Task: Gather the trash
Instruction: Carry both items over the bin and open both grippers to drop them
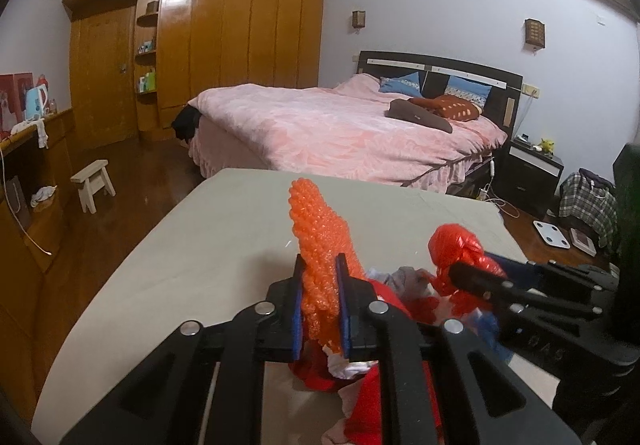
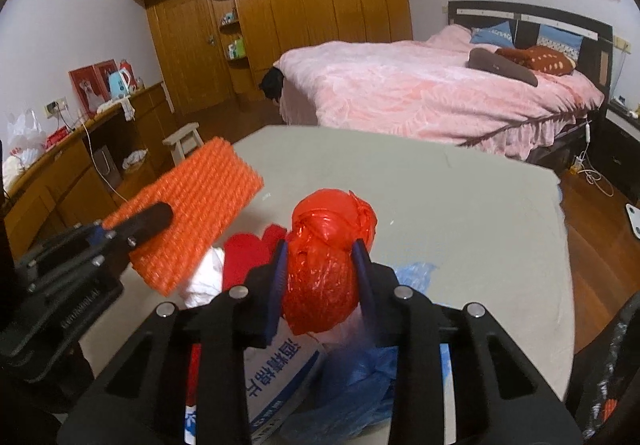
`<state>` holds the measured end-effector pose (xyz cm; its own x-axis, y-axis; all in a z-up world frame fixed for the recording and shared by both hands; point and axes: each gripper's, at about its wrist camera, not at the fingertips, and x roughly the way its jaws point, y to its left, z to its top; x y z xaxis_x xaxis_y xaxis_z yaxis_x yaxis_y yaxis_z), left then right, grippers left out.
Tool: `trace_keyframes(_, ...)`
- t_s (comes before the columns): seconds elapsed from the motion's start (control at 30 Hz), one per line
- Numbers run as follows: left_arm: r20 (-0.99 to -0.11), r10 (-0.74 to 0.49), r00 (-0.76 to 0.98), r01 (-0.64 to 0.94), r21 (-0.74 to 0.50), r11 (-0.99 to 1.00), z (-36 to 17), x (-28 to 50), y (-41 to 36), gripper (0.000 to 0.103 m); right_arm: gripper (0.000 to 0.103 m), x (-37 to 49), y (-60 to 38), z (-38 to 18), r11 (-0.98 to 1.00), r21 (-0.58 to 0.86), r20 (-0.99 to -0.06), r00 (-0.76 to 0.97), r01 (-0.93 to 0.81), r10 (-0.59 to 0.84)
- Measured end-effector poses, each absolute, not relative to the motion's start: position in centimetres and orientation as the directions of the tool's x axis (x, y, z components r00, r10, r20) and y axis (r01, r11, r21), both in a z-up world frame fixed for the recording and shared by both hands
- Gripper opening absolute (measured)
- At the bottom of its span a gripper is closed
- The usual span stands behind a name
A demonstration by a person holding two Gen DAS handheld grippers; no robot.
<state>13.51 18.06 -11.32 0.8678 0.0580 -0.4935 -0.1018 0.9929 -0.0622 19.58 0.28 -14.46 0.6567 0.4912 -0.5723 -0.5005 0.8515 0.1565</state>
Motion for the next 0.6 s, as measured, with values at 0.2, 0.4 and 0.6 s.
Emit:
trace_keyframes(0.2,-0.474,0.048,0.879,-0.087,-0.06,0.994,-10.3,13.2,17.4,0.014,0.031,19.2,-1.2,-12.4,0.855,0.167,-0.538,0.681,-0.491,0.496)
trace_keyframes(0.4,-0.458,0.03,0.888,-0.064,-0.06,0.996,-9.2,12.8,16.4,0.013,0.031,18.7,-3.1,-10.8,0.868,0.17,-0.517,0.707,-0.467,0.482)
trace_keyframes(0.6,-0.432,-0.001,0.902,-0.022,-0.05,0.998,-7.9,12.2,14.0,0.013,0.031,17.6,-5.8,-9.1,0.885,0.163,-0.492,0.741,-0.437,0.456)
